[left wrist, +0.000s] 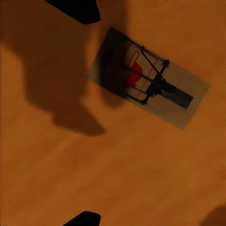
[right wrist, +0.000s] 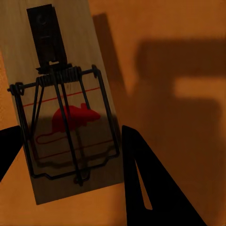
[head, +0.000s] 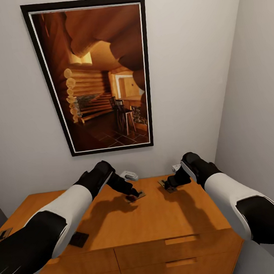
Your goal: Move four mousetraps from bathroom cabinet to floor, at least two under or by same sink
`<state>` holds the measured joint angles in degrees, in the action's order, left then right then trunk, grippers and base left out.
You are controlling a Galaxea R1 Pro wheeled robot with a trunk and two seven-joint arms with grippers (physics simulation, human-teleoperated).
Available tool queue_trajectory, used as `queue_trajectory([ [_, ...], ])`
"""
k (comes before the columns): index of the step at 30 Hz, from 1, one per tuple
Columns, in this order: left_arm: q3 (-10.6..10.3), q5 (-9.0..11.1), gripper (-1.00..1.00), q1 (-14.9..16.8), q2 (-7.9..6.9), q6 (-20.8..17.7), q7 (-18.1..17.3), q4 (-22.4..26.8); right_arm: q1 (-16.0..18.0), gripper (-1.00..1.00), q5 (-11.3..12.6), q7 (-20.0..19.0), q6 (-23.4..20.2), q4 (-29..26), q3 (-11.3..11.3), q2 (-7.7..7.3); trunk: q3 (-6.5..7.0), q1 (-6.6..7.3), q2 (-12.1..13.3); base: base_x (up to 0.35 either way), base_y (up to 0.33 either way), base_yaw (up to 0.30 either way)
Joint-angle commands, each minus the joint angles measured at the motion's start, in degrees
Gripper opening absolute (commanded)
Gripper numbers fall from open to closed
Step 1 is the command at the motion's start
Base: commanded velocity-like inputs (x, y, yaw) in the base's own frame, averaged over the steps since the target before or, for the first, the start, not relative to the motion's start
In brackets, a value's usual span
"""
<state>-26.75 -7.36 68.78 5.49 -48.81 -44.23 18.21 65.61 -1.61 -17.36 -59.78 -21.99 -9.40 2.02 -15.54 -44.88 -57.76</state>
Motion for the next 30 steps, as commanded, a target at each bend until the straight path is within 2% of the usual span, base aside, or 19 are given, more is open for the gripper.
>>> queue_trajectory([
  [1, 0.01, -0.65, 1.00, 0.04, -0.04, 0.17, -0.51, 0.07, 0.05, -1.00, -0.03, -0.02, -0.22, -0.06, -0.34, -0.05, -0.08, -0.01, -0.06, 0.000, 0.000, 0.000],
  [9, 0.10, -1.92, 1.00, 0.04, -0.97, 2.12, -0.56, 0.14, 0.05, -1.00, -0.06, -0.09, -0.22, -0.07, -0.36, -0.10, -0.08, -0.01, -0.06, 0.000, 0.000, 0.000],
  [20, -0.02, -2.46, 1.00, 0.04, -1.13, 1.80, -0.67, 0.33, 0.05, -1.00, -0.06, -0.10, -0.22, -0.07, -0.41, 0.09, -0.08, -0.01, -0.06, 0.000, 0.004, 0.000],
  [30, -0.14, -2.48, 1.00, 0.04, -1.02, 2.06, -0.54, 0.32, 0.05, -1.00, -0.06, -0.13, -0.22, -0.07, -0.45, 0.04, -0.08, -0.01, -0.06, 0.063, 0.145, 0.000],
])
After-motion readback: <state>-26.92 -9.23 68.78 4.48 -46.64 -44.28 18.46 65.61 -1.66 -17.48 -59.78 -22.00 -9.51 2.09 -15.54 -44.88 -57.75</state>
